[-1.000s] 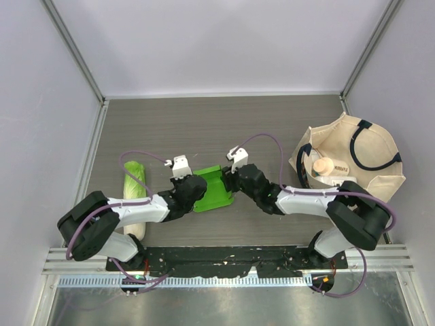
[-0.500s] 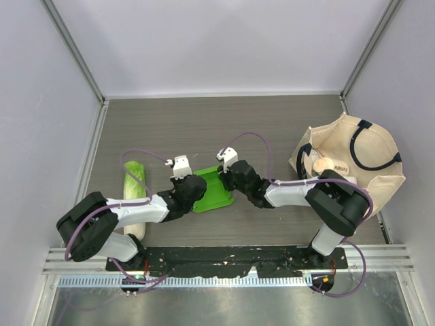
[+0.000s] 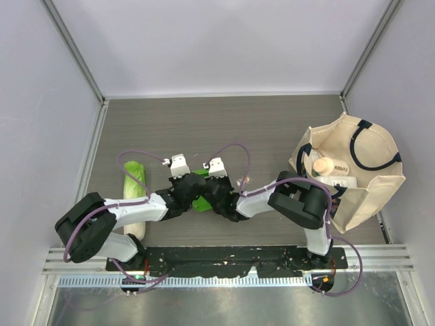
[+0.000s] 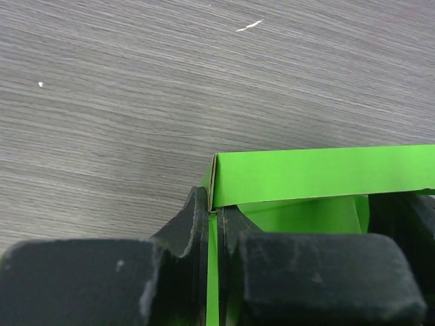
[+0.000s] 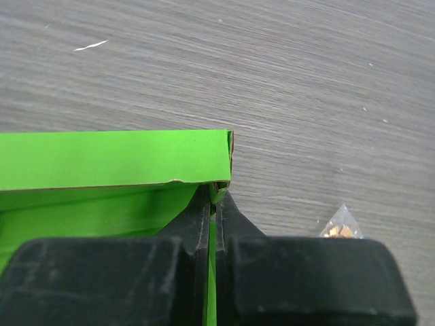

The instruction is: Fold the paper box

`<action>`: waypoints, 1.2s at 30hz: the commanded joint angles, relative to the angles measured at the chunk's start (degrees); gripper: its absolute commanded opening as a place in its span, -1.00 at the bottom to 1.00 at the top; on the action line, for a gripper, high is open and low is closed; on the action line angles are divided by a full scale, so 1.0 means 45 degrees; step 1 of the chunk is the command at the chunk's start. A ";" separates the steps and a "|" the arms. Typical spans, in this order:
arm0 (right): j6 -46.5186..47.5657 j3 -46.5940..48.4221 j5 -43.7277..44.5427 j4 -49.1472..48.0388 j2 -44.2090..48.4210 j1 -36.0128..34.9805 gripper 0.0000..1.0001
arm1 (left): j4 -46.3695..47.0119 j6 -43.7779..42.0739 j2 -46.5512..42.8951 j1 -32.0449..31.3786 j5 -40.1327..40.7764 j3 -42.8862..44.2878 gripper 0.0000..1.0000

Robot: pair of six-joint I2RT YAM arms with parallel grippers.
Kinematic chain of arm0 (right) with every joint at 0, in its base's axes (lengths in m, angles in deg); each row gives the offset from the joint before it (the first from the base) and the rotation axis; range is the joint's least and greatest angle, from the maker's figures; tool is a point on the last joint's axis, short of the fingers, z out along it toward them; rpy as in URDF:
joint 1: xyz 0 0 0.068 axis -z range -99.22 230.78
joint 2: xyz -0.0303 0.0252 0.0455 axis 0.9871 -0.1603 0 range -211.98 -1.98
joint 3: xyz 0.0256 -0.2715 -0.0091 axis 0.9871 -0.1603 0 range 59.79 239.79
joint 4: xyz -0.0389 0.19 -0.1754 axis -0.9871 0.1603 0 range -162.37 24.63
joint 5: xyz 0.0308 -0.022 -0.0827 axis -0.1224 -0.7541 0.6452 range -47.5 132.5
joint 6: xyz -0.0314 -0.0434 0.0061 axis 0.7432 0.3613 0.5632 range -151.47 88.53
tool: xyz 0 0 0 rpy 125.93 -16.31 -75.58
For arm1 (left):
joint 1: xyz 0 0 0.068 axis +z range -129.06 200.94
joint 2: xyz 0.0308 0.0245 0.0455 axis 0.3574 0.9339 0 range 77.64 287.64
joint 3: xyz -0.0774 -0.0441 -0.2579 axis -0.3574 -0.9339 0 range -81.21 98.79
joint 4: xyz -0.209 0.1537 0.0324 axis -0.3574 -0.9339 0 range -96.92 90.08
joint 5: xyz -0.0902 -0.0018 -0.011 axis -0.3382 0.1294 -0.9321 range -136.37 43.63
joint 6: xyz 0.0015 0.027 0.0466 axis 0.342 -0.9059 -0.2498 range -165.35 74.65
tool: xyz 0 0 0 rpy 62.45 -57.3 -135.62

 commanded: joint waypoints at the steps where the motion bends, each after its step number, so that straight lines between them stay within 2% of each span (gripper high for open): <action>1: -0.2011 0.0863 0.3883 0.1032 -0.0104 -0.0254 -1.00 | -0.0627 0.1174 0.0203 -0.0306 0.0074 0.0225 -1.00; 3: -0.0613 -0.0168 0.2404 -0.1360 0.0324 -0.0214 -1.00 | -0.0452 0.1233 0.0242 -0.0325 -0.0102 0.0088 -1.00; 4: -0.0627 -0.0327 0.1873 -0.1466 0.0520 -0.0059 -1.00 | -0.0393 0.1233 0.0300 -0.0325 -0.0122 0.0068 -1.00; 6: -0.0744 -0.0930 -0.0501 -0.1581 0.0968 0.0234 -0.97 | -0.0490 0.1194 0.0320 -0.0325 -0.0044 0.0049 -1.00; 7: -0.0609 -0.1398 -0.1482 -0.2068 0.1628 0.0351 -0.78 | -0.0549 0.1174 0.0320 -0.0325 0.0034 0.0049 -1.00; 9: -0.0762 -0.2124 -0.2971 -0.1900 0.2354 0.0859 -0.59 | -0.0588 0.1038 0.0262 -0.0325 0.0190 -0.0029 -1.00; 10: -0.0705 -0.2415 -0.4136 -0.1839 0.3112 0.0996 -0.26 | -0.0608 0.0922 0.0203 -0.0306 0.0268 -0.0049 -1.00; 12: -0.0801 -0.3120 -0.5218 -0.1334 0.4072 0.1484 -0.06 | -0.0530 0.0784 0.0125 -0.0325 0.0386 -0.0146 -1.00; 13: -0.0803 -0.3392 -0.6595 -0.1099 0.5005 0.1659 0.09 | -0.0530 0.0687 0.0105 -0.0306 0.0405 -0.0166 -1.00; 16: -0.0881 -0.3922 -0.8941 0.0418 0.5987 0.2324 0.23 | -0.0491 0.0511 0.0086 -0.0286 0.0289 -0.0166 -1.00; 19: -0.1464 -0.3961 -0.8991 0.2197 0.6848 0.2675 0.26 | -0.0666 0.0530 0.0086 -0.0305 0.0133 -0.0030 -1.00; 21: -0.1661 -0.4097 -1.0976 0.2303 0.7123 0.3337 0.26 | -0.0783 0.0549 0.0008 -0.0305 0.0055 -0.0030 -1.00; 24: -0.0845 -0.4117 -1.1143 0.2166 0.7143 0.3341 0.21 | -0.0725 0.0549 -0.0051 -0.0305 -0.0180 -0.0127 -1.00; 29: 0.0990 -0.4801 -0.9969 -0.1170 0.6637 0.3360 0.02 | -0.0920 0.0530 -0.0070 -0.0305 -0.0395 -0.0088 -1.00; 36: 0.1951 -0.3962 -0.9559 -0.2639 0.5308 0.3341 -0.07 | -0.1817 0.0627 -0.0363 -0.0305 -0.0395 0.0165 -1.00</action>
